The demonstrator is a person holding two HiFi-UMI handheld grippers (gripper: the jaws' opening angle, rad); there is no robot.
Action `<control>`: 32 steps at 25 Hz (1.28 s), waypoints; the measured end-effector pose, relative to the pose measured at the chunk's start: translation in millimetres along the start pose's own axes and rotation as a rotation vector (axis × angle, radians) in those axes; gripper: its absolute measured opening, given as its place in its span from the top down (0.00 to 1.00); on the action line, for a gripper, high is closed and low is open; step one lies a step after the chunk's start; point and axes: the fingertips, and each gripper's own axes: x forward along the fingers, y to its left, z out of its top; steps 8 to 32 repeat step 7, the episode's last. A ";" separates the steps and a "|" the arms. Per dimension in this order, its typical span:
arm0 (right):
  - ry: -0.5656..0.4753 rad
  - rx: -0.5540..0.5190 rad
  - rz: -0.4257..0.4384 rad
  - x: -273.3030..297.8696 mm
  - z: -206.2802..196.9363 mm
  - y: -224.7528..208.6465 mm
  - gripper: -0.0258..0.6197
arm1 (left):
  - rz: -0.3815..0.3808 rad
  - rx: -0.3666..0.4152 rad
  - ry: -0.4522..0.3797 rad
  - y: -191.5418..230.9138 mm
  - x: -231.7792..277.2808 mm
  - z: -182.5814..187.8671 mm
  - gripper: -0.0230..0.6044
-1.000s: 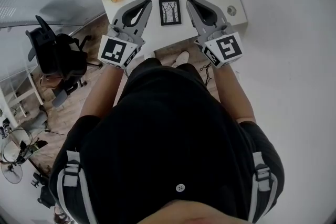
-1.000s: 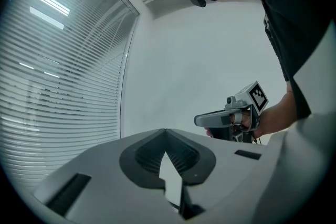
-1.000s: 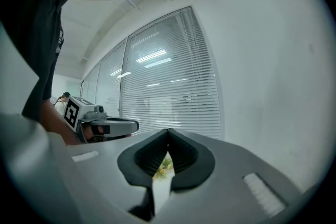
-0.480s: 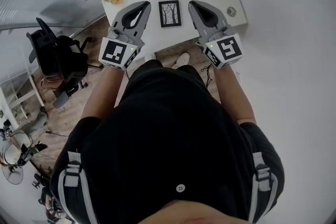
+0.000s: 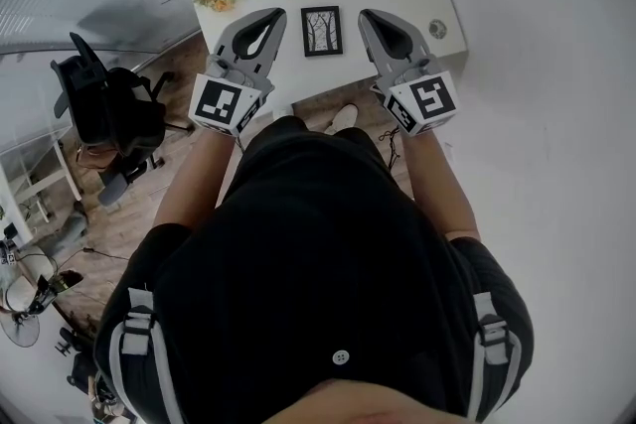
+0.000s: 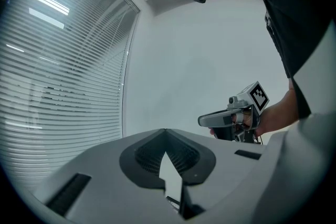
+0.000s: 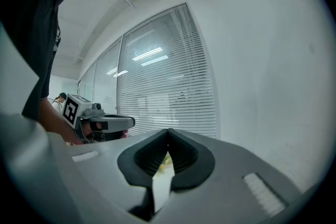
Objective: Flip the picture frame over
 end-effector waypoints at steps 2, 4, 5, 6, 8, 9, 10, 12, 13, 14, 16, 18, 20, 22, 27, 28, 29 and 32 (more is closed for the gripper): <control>0.001 0.001 0.000 -0.6 -1.1 0.3 0.95 | -0.003 0.005 0.009 -1.0 -0.3 -1.6 0.96; 0.001 0.002 0.001 -1.6 -1.4 0.5 0.95 | -0.002 0.002 0.015 -1.8 -0.6 -2.8 0.96; 0.001 0.003 0.001 -1.7 -1.1 0.6 0.95 | -0.002 0.005 0.020 -1.5 -1.0 -4.3 0.96; 0.000 0.004 0.001 -1.7 -0.8 0.7 0.95 | -0.001 0.009 0.025 -0.9 -1.3 -5.8 0.96; 0.000 0.005 0.001 -1.7 -0.5 0.8 0.95 | 0.000 0.013 0.027 -0.2 -1.6 -7.2 0.96; 0.000 0.005 0.001 -1.7 -0.5 0.8 0.95 | 0.000 0.013 0.027 -0.2 -1.6 -7.2 0.96; 0.000 0.005 0.001 -1.7 -0.5 0.8 0.95 | 0.000 0.013 0.027 -0.2 -1.6 -7.2 0.96; 0.000 0.005 0.001 -1.7 -0.5 0.8 0.95 | 0.000 0.013 0.027 -0.2 -1.6 -7.2 0.96; 0.000 0.005 0.001 -1.7 -0.5 0.8 0.95 | 0.000 0.013 0.027 -0.2 -1.6 -7.2 0.96; 0.000 0.005 0.001 -1.7 -0.5 0.8 0.95 | 0.000 0.013 0.027 -0.2 -1.6 -7.2 0.96; 0.000 0.005 0.001 -1.7 -0.5 0.8 0.95 | 0.000 0.013 0.027 -0.2 -1.6 -7.2 0.96; 0.000 0.005 0.001 -1.7 -0.5 0.8 0.95 | 0.000 0.013 0.027 -0.2 -1.6 -7.2 0.96; 0.000 0.005 0.001 -1.7 -0.5 0.8 0.95 | 0.000 0.013 0.027 -0.2 -1.6 -7.2 0.96; 0.000 0.005 0.001 -1.7 -0.5 0.8 0.95 | 0.000 0.013 0.027 -0.2 -1.6 -7.2 0.96; 0.000 0.005 0.001 -1.7 -0.5 0.8 0.95 | 0.000 0.013 0.027 -0.2 -1.6 -7.2 0.96; 0.000 0.005 0.001 -1.7 -0.5 0.8 0.95 | 0.000 0.013 0.027 -0.2 -1.6 -7.2 0.96; 0.000 0.005 0.001 -1.7 -0.5 0.8 0.95 | 0.000 0.013 0.027 -0.2 -1.6 -7.2 0.96; 0.000 0.005 0.001 -1.7 -0.5 0.8 0.95 | 0.000 0.013 0.027 -0.2 -1.6 -7.2 0.96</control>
